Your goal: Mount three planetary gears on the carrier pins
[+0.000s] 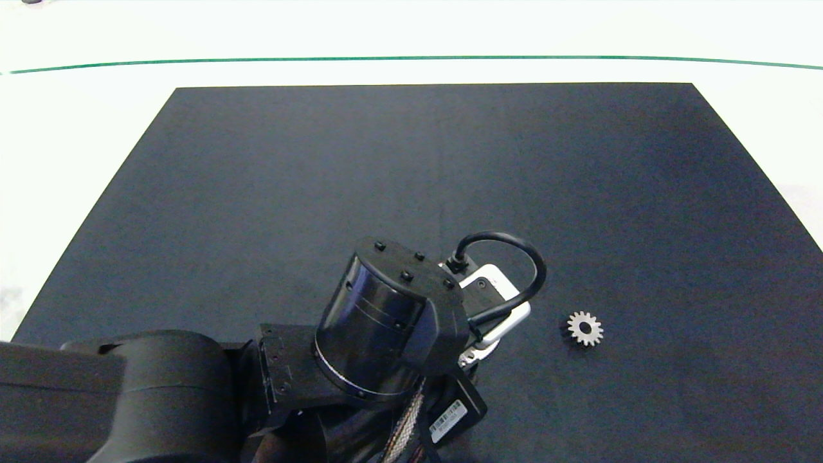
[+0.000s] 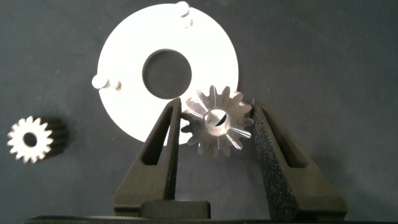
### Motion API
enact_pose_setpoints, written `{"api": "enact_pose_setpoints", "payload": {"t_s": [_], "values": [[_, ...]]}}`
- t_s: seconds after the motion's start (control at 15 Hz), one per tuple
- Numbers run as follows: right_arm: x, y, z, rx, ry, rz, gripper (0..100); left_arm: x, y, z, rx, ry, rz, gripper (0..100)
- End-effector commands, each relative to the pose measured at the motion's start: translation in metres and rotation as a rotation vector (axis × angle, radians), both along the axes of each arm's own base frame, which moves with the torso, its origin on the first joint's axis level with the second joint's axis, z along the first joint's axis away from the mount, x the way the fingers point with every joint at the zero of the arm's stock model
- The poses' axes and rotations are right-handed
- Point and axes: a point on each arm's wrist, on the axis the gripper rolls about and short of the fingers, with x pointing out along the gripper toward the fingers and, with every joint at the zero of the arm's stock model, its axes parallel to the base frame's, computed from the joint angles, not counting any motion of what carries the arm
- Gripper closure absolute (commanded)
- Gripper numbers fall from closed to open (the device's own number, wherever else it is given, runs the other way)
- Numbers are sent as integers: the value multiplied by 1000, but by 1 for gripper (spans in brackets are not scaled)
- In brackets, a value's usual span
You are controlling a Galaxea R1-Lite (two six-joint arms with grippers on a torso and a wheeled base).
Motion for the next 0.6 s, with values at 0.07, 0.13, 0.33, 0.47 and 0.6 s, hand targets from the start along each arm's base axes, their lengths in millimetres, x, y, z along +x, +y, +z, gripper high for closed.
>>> {"api": "enact_pose_setpoints", "payload": {"t_s": [0.07, 0.13, 0.33, 0.47, 0.6], "values": [[0, 0, 0, -2, 1, 1, 0, 3, -8, -4, 25, -1, -9, 100], [0, 0, 0, -2, 1, 1, 0, 3, -8, -4, 38, 5, -10, 100], [0, 0, 0, -2, 1, 1, 0, 2, -5, -1, 66, 15, -11, 100], [0, 0, 0, -2, 1, 1, 0, 3, -5, -1, 71, 14, -11, 100], [0, 0, 0, -2, 1, 1, 0, 5, -6, 2, 67, 8, -10, 100]]}}
